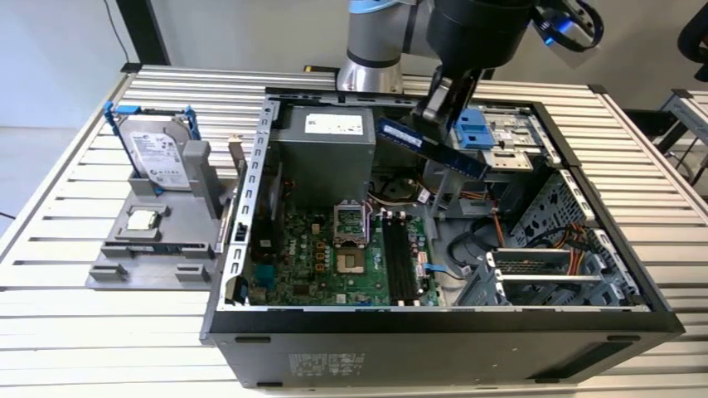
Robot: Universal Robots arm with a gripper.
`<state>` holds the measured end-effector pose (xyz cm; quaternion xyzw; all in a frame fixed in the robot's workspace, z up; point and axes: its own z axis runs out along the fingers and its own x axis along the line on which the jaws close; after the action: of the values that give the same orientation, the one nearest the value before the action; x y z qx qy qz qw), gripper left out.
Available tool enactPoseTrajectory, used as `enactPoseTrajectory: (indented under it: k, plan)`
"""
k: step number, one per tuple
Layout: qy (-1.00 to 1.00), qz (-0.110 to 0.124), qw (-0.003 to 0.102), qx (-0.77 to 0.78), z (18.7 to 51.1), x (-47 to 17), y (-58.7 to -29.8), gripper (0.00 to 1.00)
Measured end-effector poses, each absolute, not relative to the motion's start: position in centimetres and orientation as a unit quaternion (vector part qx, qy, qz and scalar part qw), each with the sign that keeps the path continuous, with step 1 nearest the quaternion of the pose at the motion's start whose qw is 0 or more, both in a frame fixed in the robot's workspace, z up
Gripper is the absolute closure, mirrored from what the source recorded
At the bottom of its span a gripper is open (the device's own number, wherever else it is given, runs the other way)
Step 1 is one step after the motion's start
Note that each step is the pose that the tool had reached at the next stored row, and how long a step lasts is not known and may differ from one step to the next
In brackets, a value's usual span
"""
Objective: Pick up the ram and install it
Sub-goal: 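Insert the ram into the slot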
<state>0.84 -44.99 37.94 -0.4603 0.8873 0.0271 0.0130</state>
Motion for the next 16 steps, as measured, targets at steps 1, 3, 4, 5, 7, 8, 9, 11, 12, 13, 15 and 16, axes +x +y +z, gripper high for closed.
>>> enactPoseTrajectory:
  k: [1,3,4,5,7,8,9,11,12,13,15,16]
  plan:
    - [0.890,0.027,0.013,-0.455,37.94,0.84,-45.00,1.00]
    - [0.895,0.027,0.014,-0.444,37.94,0.84,-45.01,1.00]
    - [0.898,0.027,0.014,-0.439,37.94,0.84,-45.02,1.00]
    - [0.901,0.027,0.014,-0.433,37.94,0.84,-45.03,1.00]
    - [0.906,0.027,0.014,-0.423,37.94,0.84,-45.03,1.00]
    - [0.908,0.026,0.014,-0.417,37.94,0.84,-45.04,1.00]
    - [0.911,0.026,0.015,-0.411,37.94,0.84,-45.04,1.00]
    - [0.916,0.026,0.015,-0.400,37.94,0.84,-45.05,1.00]
    - [0.919,0.026,0.015,-0.394,37.94,0.84,-45.05,1.00]
    - [0.921,0.026,0.015,-0.389,37.94,0.84,-45.06,1.00]
    - [0.928,0.026,0.016,-0.371,37.94,0.84,-45.07,1.00]
    - [0.931,0.026,0.016,-0.365,37.94,0.84,-45.07,1.00]
